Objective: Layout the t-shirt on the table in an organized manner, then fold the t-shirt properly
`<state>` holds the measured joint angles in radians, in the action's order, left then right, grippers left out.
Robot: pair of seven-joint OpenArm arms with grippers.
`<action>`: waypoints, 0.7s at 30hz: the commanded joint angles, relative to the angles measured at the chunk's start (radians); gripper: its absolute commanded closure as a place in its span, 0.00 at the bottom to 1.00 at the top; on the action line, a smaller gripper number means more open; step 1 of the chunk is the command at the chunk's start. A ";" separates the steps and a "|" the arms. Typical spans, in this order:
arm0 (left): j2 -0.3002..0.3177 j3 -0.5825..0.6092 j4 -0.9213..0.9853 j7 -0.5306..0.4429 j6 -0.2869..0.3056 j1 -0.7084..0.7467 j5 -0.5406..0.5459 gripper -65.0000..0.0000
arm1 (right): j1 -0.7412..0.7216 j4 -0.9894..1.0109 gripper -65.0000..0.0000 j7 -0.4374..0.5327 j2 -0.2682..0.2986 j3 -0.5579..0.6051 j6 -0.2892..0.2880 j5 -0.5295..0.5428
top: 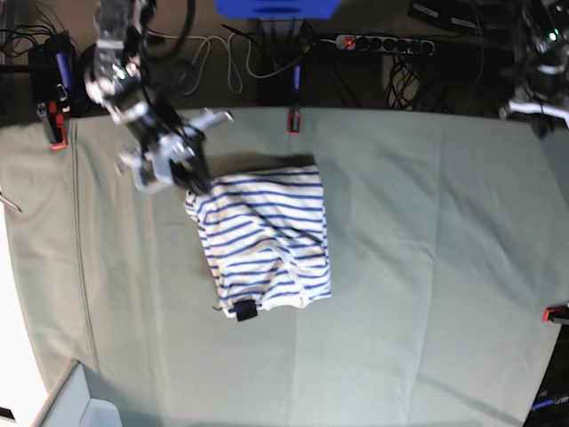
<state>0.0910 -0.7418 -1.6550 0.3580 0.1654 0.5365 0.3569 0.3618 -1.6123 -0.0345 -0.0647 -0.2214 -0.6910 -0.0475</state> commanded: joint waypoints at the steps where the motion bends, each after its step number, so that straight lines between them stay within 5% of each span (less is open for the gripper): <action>1: 0.005 -0.006 -0.011 -0.026 0.003 0.007 0.003 1.00 | 0.000 -0.023 1.00 0.046 0.003 -0.023 -0.007 0.027; 8: -0.017 0.040 0.098 -0.026 0.004 0.056 -0.005 1.00 | 0.148 -0.015 1.00 0.046 0.007 -0.164 -0.007 0.027; 15: -0.006 0.189 0.341 -0.038 0.004 0.027 -0.005 1.00 | 0.213 0.177 1.00 0.072 0.049 -0.175 -0.007 0.027; 21: 0.014 0.295 0.666 -0.250 0.004 -0.080 -0.038 1.00 | 0.219 0.406 1.00 0.253 0.055 -0.172 -0.007 0.022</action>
<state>0.0940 -0.4400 -0.9707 0.1070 0.1699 0.4427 0.3149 0.5690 -1.1934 0.2127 -0.0135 -0.3931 -0.6861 -0.0269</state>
